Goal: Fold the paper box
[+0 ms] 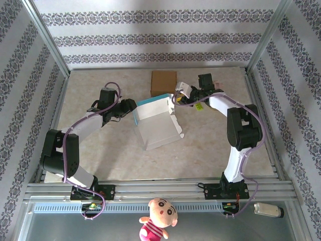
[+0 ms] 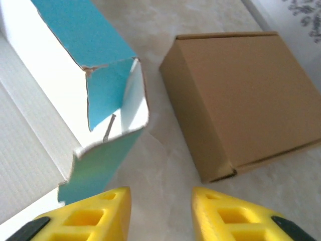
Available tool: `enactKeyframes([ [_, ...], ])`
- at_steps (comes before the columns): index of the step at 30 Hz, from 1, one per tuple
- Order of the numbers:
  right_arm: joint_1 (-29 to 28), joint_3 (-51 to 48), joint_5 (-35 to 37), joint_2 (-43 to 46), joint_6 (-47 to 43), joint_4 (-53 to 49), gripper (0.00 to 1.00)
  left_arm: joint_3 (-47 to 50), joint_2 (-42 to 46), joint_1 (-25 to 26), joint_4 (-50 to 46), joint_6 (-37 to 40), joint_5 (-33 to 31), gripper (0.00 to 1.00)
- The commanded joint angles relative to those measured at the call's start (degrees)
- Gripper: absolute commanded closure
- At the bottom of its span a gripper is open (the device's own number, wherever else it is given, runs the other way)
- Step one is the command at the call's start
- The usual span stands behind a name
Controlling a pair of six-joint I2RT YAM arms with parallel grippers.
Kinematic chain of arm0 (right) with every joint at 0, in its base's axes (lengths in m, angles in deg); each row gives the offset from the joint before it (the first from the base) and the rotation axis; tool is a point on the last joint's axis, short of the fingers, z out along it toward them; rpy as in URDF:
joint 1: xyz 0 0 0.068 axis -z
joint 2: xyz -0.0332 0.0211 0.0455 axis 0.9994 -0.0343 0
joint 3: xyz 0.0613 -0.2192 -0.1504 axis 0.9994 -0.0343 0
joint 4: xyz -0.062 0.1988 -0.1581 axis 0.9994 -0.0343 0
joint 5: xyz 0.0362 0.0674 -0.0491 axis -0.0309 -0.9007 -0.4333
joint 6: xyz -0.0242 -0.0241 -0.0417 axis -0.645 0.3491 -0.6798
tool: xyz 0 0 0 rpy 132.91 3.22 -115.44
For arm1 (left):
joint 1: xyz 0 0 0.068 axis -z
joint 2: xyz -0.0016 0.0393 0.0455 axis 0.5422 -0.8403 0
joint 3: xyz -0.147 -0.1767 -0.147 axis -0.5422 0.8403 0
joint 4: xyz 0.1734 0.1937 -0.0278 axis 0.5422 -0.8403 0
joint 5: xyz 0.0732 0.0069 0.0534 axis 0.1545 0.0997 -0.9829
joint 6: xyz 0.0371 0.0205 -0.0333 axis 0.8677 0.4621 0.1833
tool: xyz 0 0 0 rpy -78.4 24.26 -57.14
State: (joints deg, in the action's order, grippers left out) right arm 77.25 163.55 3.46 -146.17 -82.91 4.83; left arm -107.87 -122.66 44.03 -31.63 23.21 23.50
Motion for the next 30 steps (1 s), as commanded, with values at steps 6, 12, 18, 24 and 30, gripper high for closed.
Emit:
enactKeyframes([
  [6, -1.8, 4.2, -8.6, -2.3, -4.7, -3.6, 0.61, -0.3, 2.3, 0.6, -2.0, 2.1, -1.6, 0.59],
  [12, -2.4, 5.7, -11.4, -3.5, -6.4, -8.0, 0.60, -0.4, 2.3, 0.7, -1.8, 2.3, -1.6, 0.59],
  [18, -4.2, 8.9, -8.2, -5.9, -5.6, -11.0, 0.57, -0.3, 2.2, 0.8, -1.6, 2.3, -1.5, 0.59],
  [24, -5.0, 12.5, -8.6, -8.7, -2.9, -13.7, 0.56, -0.4, 2.5, 1.1, -2.2, 2.7, -2.0, 0.59],
  [30, -6.8, 14.2, -5.1, -10.6, 0.9, -13.1, 0.61, -0.5, 2.6, 1.0, -2.2, 3.1, -2.4, 0.59],
])
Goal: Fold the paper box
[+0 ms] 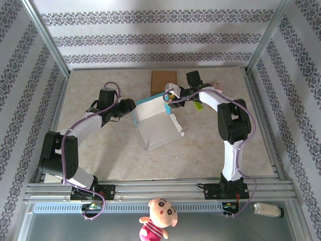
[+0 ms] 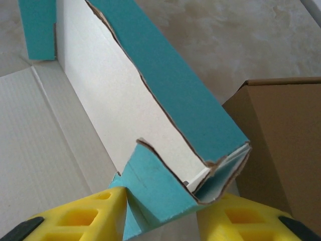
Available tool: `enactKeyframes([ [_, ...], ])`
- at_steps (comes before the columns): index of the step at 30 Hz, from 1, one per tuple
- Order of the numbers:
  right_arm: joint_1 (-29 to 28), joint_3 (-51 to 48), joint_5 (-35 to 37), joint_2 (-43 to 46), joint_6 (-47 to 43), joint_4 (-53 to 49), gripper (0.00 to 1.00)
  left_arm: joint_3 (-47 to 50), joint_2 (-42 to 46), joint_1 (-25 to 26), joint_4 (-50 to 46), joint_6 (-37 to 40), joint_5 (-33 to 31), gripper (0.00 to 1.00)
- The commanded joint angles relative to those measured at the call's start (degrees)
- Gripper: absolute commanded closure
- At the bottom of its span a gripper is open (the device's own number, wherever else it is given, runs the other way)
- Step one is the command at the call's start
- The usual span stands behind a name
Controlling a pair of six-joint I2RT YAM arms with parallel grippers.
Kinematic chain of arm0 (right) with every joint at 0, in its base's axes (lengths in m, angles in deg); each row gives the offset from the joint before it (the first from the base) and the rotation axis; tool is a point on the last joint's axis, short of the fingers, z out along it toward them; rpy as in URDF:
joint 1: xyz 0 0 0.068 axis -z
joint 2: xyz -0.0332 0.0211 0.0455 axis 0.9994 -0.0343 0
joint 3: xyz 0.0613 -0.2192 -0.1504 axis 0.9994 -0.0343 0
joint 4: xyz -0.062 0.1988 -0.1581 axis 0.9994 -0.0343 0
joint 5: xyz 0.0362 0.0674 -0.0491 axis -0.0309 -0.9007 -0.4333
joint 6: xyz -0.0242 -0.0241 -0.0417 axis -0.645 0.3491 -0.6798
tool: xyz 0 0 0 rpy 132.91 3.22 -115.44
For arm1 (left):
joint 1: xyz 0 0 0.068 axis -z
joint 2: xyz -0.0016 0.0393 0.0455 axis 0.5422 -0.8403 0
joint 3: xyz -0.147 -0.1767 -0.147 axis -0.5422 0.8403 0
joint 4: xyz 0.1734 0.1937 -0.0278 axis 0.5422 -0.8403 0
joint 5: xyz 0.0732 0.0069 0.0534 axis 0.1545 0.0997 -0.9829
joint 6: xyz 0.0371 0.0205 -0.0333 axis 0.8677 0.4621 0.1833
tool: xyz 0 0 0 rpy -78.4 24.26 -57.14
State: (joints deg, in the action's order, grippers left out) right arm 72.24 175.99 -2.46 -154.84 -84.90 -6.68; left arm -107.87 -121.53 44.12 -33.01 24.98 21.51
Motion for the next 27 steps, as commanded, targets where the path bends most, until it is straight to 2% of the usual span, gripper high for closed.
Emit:
enactKeyframes([
  [1, -2.2, 2.3, 2.2, -2.3, 3.9, -1.6, 0.62, -0.4, 1.5, 1.0, -0.7, 1.3, -0.4, 0.59],
  [6, -3.8, 3.1, 8.1, -3.3, 5.4, -0.8, 0.71, -0.2, 1.8, 1.0, -0.5, 1.2, -0.2, 0.60],
  [12, -6.7, 4.0, 17.3, -3.5, 6.4, 0.2, 0.91, 0.4, 3.5, 1.0, 0.7, 0.7, -0.6, 0.58],
  [16, -7.9, 2.9, 20.0, -2.2, 8.5, 2.5, 0.99, 2.0, 7.1, 1.0, 3.4, 0.3, -1.4, 0.43],
  [21, -9.3, -3.5, 23.6, 4.9, 12.6, 10.9, 1.00, 3.7, 16.1, 1.0, 2.3, 3.0, -7.4, 0.30],
  [27, -13.1, -16.3, 25.4, 17.3, 29.9, 25.2, 1.00, 3.2, 25.1, 1.1, -5.8, 8.9, -17.9, 0.26],
])
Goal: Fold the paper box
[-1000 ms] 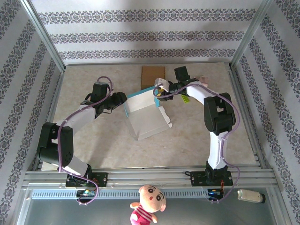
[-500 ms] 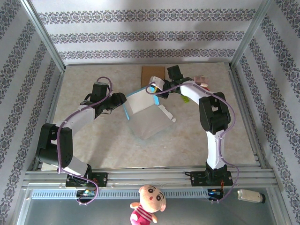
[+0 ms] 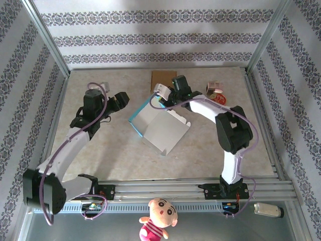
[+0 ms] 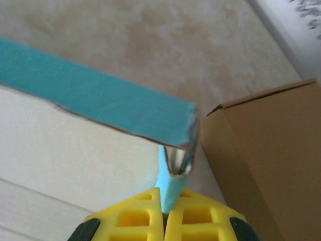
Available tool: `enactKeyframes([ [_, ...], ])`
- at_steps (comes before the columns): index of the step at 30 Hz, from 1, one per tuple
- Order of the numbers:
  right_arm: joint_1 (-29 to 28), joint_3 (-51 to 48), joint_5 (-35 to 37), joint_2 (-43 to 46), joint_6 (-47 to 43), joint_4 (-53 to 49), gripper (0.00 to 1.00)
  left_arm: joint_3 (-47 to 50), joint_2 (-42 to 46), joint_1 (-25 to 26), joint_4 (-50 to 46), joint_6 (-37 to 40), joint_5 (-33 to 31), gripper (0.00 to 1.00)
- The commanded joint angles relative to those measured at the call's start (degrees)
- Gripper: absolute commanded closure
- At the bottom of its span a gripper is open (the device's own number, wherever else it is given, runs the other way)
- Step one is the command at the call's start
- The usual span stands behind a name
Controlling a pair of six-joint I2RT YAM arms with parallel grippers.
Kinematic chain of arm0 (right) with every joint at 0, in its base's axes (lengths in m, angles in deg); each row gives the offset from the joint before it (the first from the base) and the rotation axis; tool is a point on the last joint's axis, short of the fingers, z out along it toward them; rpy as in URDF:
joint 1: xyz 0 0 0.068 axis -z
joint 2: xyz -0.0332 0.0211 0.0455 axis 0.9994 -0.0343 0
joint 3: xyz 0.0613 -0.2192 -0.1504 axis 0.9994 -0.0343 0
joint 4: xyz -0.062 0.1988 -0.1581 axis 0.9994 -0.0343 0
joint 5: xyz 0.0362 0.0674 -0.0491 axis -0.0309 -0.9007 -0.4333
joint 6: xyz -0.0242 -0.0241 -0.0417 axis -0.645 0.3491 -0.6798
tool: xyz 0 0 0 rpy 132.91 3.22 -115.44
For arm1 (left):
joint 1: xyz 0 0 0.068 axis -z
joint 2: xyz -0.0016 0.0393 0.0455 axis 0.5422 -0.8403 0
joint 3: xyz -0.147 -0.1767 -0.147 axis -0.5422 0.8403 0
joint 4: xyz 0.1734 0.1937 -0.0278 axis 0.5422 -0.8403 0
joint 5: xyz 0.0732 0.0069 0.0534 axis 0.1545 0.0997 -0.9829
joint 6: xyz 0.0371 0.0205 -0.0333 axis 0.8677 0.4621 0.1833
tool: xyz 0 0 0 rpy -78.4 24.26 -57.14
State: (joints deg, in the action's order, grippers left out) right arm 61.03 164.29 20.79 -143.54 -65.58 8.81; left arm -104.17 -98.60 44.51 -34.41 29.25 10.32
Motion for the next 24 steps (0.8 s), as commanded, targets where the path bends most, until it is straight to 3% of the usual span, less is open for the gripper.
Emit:
enactKeyframes([
  [1, -3.1, -8.3, 3.7, 8.0, 13.2, 13.3, 1.00, -0.7, 2.8, 0.6, -5.6, 5.6, -7.2, 0.26],
  [4, -7.7, -18.5, 11.5, 12.9, 16.7, 21.9, 1.00, -2.7, 3.0, 0.6, -10.2, 9.4, -4.6, 0.25],
  [8, -11.6, -29.7, 18.8, 15.9, 21.6, 33.4, 1.00, -6.7, -0.5, 0.6, -15.7, 15.0, 9.1, 0.26],
  [11, -13.9, -32.5, 20.9, 14.0, 20.6, 37.6, 1.00, -9.4, -4.2, 0.8, -20.9, 18.7, 16.9, 0.26],
  [18, -14.7, -34.4, 21.2, 8.5, 19.2, 45.5, 1.00, -13.8, -12.8, 1.4, -33.4, 25.9, 21.2, 0.26],
  [24, -15.0, -34.7, 19.8, 8.2, 19.0, 47.0, 1.00, -14.3, -18.8, 3.1, -33.1, 26.1, 22.5, 0.27],
])
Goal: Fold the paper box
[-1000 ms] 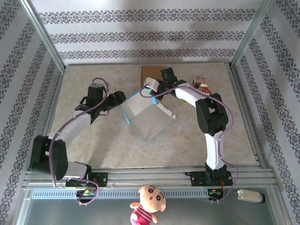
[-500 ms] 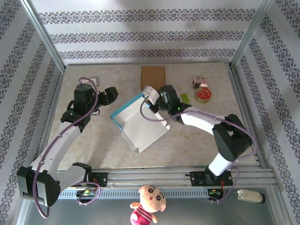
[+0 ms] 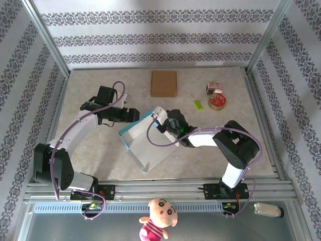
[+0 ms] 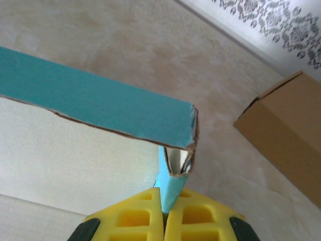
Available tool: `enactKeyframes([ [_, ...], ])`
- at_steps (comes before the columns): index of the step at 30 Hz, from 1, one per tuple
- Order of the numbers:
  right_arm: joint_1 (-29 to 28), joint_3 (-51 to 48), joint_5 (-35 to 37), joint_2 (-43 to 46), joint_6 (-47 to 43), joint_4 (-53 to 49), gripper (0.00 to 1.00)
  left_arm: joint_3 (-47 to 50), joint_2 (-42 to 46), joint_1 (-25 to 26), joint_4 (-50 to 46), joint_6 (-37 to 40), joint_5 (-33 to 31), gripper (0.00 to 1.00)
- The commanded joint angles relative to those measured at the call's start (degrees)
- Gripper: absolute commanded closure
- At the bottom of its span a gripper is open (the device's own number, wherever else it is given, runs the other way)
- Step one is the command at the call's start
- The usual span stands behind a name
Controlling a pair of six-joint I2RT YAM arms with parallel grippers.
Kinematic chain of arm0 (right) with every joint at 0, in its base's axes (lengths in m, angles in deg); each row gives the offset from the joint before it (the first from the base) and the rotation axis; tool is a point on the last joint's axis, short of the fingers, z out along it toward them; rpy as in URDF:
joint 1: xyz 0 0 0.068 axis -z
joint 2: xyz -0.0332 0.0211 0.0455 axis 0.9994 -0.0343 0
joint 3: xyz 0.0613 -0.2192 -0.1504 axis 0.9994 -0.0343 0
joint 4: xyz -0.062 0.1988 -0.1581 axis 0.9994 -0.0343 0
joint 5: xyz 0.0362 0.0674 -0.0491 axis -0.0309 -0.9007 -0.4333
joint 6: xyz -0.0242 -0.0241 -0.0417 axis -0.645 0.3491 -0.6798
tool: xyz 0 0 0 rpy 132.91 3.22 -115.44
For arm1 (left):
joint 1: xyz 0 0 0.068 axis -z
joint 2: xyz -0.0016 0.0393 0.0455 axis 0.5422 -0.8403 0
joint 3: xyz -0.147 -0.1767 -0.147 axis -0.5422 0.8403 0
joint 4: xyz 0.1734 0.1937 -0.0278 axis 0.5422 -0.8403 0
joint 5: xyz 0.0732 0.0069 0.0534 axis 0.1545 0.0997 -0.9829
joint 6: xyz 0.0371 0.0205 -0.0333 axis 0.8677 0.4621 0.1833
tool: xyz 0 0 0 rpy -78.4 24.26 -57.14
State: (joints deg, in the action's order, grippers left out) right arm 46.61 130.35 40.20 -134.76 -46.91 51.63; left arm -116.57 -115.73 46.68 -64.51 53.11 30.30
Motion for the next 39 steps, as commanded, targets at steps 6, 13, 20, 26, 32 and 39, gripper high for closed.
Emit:
enactKeyframes([
  [6, -0.6, -1.5, -0.8, 0.5, 7.8, 4.5, 0.94, -2.3, -6.5, 1.6, 0.0, 0.6, 2.1, 0.42],
  [13, -1.0, -1.3, 0.8, -3.3, 11.2, 6.7, 0.88, -2.1, -8.1, 2.3, 1.1, 0.4, 3.2, 0.53],
  [20, -1.1, -1.7, 1.7, -8.1, 11.8, 14.5, 0.81, -2.3, -9.3, 2.5, -0.3, 1.1, 2.4, 0.55],
  [26, -1.2, -0.5, 2.7, -11.3, 12.6, 17.8, 0.79, -2.8, -9.9, 2.6, -0.6, 1.1, 1.9, 0.55],
  [32, -2.0, 0.3, 6.3, -12.9, 14.3, 18.5, 0.86, -2.9, -9.1, 2.5, -0.5, 0.9, 1.9, 0.56],
  [39, -2.7, 1.6, 10.0, -14.6, 15.1, 18.4, 0.93, -2.4, -8.3, 2.8, 0.8, 0.3, 2.3, 0.56],
])
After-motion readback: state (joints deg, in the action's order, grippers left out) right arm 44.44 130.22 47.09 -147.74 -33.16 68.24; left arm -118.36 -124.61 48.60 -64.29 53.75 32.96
